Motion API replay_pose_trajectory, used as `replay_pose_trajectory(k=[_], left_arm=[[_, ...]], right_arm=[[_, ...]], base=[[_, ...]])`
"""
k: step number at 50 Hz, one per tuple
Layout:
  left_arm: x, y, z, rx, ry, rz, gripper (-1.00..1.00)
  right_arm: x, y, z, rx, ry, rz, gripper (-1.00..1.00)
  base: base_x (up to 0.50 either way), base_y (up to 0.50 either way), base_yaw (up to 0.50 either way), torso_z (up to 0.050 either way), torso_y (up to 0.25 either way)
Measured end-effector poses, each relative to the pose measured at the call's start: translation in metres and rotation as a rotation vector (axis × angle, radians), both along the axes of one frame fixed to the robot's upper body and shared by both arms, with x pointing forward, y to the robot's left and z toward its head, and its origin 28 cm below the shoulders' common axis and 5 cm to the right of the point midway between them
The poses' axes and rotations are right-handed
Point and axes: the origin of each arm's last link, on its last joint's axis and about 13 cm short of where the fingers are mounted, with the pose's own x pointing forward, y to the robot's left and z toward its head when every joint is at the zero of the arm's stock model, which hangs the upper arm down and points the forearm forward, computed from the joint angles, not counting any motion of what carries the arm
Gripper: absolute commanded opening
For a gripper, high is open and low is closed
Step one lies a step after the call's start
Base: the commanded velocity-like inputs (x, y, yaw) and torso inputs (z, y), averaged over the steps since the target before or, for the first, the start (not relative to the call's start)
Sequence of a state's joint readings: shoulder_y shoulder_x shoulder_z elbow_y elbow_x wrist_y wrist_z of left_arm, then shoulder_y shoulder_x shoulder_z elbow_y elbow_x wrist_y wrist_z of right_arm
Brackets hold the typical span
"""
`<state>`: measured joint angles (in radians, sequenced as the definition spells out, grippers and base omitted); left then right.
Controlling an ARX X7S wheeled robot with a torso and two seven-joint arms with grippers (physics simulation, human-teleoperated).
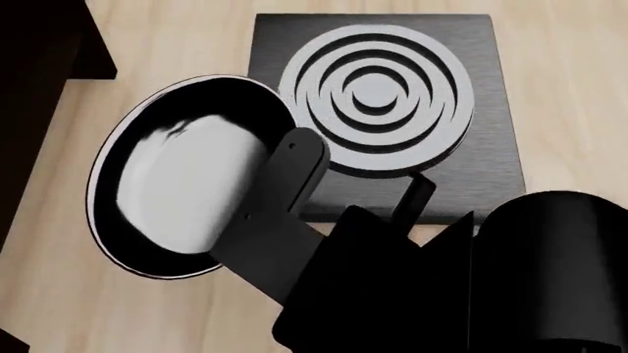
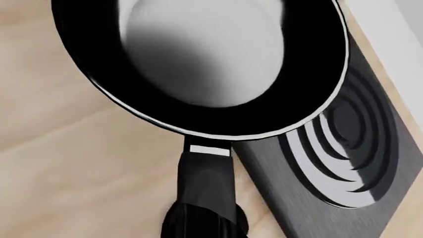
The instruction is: Put the frying pan under the cabinet shelf.
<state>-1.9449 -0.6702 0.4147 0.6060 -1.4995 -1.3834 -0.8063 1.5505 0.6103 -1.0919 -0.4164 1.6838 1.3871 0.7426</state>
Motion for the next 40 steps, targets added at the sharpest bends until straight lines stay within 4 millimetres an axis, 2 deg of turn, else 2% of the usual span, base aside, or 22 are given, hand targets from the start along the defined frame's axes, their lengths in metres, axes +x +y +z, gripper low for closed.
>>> replay_pose_trajectory(k=[14, 40], left_arm=[[0.000, 0.002, -0.002, -0.002, 0.006, 0.005, 1.00], [0.000, 0.003, -0.004, -0.001, 0.012, 0.016, 1.00]], right_arm=[[0.014, 0.011, -0.019, 0.031, 0.045, 0.026, -1.00], [0.046, 0.030, -0.041, 0.045, 0.100, 0.052, -1.00]], base=[[0.00, 0.00, 0.00, 0.000, 0.001], [0.00, 0.00, 0.00, 0.001, 0.001]])
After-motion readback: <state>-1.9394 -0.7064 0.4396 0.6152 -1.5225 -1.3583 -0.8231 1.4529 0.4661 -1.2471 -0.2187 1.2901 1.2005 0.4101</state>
